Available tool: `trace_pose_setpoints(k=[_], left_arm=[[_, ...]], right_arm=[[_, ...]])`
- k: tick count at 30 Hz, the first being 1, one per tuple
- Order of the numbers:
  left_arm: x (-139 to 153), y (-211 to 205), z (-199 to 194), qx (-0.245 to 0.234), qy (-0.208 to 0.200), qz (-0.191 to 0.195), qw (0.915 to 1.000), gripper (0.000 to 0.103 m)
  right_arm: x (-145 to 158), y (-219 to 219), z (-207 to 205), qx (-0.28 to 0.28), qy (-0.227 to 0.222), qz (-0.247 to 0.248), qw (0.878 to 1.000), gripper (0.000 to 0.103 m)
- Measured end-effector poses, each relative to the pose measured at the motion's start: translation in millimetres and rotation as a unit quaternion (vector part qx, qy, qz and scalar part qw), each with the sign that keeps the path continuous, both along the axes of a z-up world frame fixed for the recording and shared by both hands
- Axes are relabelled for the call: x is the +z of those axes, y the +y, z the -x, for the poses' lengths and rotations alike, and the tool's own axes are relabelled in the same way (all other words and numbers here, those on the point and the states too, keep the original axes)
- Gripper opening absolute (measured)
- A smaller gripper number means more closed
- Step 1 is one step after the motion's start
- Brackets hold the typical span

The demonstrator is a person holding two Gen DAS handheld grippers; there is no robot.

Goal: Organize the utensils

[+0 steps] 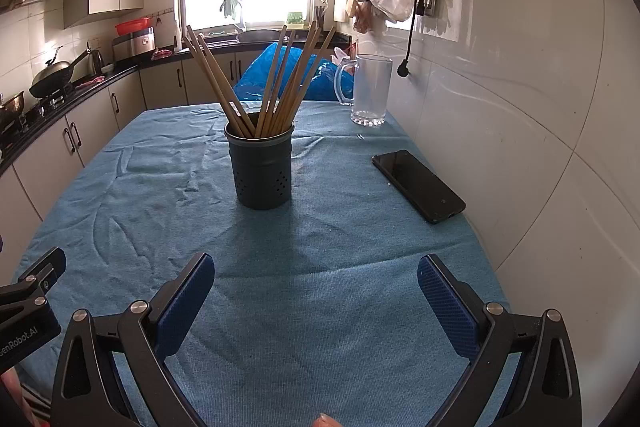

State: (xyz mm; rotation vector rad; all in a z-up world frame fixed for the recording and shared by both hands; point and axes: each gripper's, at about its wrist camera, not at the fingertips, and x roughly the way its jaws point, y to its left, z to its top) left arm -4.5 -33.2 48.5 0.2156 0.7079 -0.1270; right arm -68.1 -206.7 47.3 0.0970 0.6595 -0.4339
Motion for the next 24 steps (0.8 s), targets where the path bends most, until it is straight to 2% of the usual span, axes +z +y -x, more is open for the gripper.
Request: trace_pose_setpoints(k=[24], left_arm=[[6.6, 0.6, 6.8, -0.002, -0.005, 0.002, 1.0, 0.101]], right_arm=[[4.7, 2.1, 5.5, 0.0, -0.006, 0.001, 1.0, 0.103]])
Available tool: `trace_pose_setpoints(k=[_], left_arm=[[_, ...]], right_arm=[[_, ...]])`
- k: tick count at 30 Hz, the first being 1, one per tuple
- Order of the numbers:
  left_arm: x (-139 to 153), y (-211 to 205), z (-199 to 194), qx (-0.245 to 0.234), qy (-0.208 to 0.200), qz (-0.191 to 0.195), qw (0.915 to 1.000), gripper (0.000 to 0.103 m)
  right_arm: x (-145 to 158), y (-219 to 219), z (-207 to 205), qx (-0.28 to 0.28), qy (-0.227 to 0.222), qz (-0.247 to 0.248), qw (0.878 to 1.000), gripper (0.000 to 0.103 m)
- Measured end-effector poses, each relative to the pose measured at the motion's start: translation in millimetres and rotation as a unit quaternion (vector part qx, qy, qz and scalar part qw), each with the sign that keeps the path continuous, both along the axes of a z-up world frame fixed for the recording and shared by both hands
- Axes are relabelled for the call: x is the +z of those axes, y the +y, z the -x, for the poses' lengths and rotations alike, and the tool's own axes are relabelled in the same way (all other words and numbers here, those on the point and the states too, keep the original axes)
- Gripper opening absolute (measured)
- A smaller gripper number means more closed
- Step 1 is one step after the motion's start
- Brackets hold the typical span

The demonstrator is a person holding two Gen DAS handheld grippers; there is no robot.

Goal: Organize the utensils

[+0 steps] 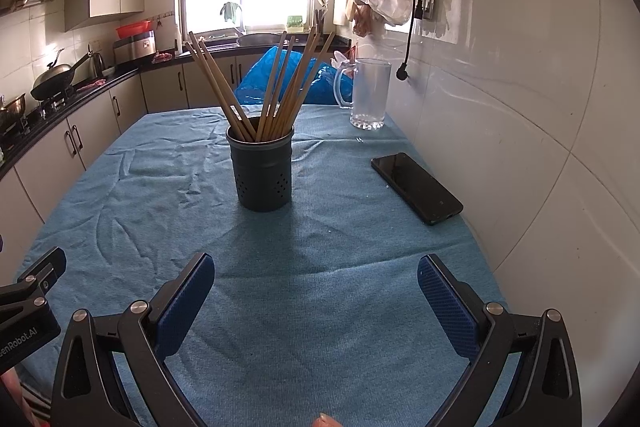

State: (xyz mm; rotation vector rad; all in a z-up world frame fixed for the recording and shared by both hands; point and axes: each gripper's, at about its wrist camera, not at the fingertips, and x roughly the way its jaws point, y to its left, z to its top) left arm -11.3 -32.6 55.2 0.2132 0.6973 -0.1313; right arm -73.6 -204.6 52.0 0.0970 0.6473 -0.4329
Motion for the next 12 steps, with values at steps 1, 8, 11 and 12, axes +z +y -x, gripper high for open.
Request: trace_pose_setpoints(k=[1, 8, 11, 12], left_arm=[[0, 0, 0, 0.0, 0.0, 0.0, 1.0, 0.101], [1, 2, -1, 0.009, -0.002, -0.003, 1.0, 0.101], [-2, 8, -11, 0.006, 0.012, 0.004, 0.9999, 0.101], [-6, 10, -20, 0.004, 0.026, 0.007, 0.9996, 0.101]], right_arm=[[0, 0, 0, 0.001, 0.0, 0.0, 1.0, 0.103], [-1, -1, 0, 0.0, 0.001, -0.002, 1.0, 0.103], [-4, -8, -3, -0.003, 0.005, -0.014, 1.0, 0.103], [-6, -13, -6, -0.006, 0.009, -0.019, 1.0, 0.103]])
